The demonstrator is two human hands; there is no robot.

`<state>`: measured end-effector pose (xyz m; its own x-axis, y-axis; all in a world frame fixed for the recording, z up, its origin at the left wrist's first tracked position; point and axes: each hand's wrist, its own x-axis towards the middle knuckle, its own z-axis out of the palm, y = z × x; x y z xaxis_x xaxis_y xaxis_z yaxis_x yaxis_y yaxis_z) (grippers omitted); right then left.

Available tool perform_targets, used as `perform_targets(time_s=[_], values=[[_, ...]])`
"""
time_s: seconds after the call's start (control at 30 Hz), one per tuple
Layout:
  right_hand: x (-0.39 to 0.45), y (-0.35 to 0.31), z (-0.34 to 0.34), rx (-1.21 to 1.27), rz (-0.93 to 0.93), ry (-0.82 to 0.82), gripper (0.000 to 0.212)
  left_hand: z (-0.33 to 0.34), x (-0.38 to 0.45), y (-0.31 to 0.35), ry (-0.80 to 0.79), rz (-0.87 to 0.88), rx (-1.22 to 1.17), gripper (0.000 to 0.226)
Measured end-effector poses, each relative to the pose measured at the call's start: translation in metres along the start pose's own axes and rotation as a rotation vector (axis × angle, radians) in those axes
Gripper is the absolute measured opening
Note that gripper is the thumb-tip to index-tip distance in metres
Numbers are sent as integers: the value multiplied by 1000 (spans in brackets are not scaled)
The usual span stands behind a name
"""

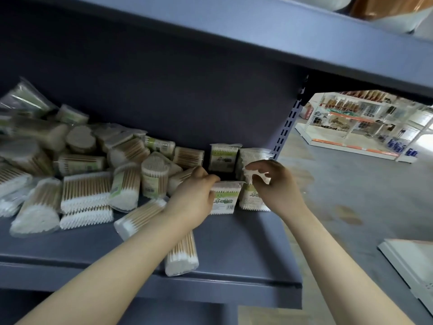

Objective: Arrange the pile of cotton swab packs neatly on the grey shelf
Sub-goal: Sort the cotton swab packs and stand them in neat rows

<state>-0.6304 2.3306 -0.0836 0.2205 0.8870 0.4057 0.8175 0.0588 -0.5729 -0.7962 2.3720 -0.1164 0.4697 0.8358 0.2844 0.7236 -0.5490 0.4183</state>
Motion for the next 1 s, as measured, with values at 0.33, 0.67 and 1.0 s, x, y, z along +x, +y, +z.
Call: perform_targets(time_s=[0.33, 0.67, 1.0], values=[[25, 28, 4, -186, -2, -20, 36, 12, 15, -2, 144, 225, 554, 57], [54, 32, 13, -364, 28, -215, 41, 14, 52, -3, 140, 198, 637, 39], [59, 38, 31, -378, 22, -229, 47, 31, 84, -10, 287, 230, 592, 42]])
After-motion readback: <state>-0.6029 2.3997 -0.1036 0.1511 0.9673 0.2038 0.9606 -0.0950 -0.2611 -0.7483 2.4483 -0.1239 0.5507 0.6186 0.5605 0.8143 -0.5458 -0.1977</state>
